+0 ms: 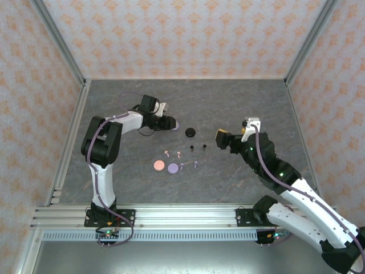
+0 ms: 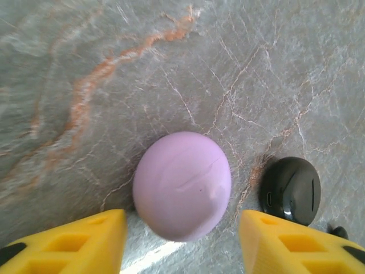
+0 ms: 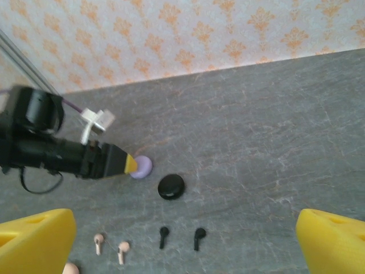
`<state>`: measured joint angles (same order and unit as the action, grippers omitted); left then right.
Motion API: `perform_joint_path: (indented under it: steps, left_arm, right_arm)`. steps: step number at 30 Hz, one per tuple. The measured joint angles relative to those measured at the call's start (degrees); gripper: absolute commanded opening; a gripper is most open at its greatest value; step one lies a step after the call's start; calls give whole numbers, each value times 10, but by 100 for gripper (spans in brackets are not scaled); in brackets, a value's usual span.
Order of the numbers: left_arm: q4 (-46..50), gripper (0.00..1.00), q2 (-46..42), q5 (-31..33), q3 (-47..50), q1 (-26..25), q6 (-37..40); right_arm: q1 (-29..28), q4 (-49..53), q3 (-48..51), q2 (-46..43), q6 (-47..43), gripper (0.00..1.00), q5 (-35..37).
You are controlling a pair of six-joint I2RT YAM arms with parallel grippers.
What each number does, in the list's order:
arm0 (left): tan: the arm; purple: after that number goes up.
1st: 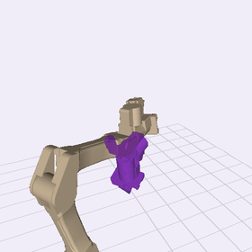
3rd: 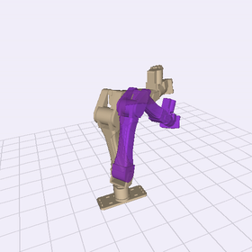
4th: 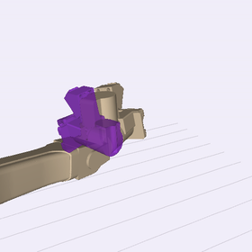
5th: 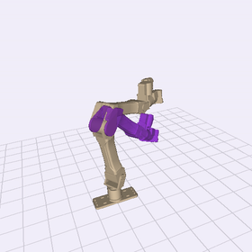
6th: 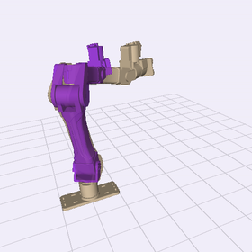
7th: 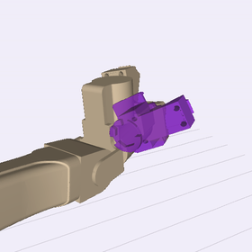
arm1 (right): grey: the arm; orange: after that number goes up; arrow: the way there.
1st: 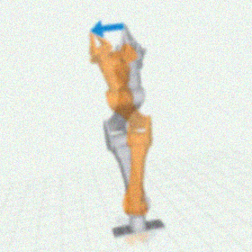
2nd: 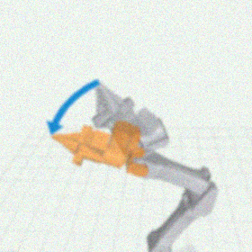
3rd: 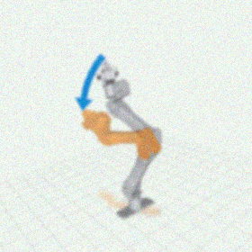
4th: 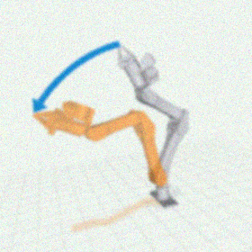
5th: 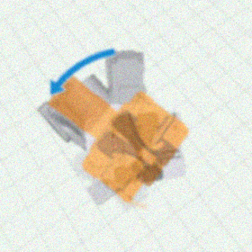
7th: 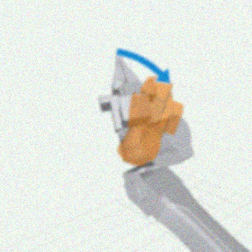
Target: Insert wireless bluetooth earbuds into charging case
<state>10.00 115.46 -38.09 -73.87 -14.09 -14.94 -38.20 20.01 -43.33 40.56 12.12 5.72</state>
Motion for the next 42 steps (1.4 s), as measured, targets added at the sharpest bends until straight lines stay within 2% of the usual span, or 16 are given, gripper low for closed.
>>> perform_joint_path:
  steps: [10, 19, 26, 32, 35, 42]
  left_arm:
    - [-25, 70, -228, 56, 103, 13, -4]
    - [-49, 84, -450, 109, 267, 14, -43]
    - [-31, 94, -589, 184, 369, 14, -76]
    - [-4, 95, -624, 234, 419, 35, -91]
    - [4, 95, -625, 239, 434, 50, -97]
    - [7, 96, -638, 240, 441, 66, -106]
  right_arm:
    - [-16, 108, -78, 122, -33, 94, -52]
    - [-103, 162, -152, 281, -45, 89, -70]
    - [-188, 184, -230, 434, -43, 89, -62]
    - [-227, 207, -307, 557, -53, 88, -66]
    - [-236, 219, -344, 615, -66, 86, -71]
    - [-241, 240, -386, 689, -91, 82, -83]
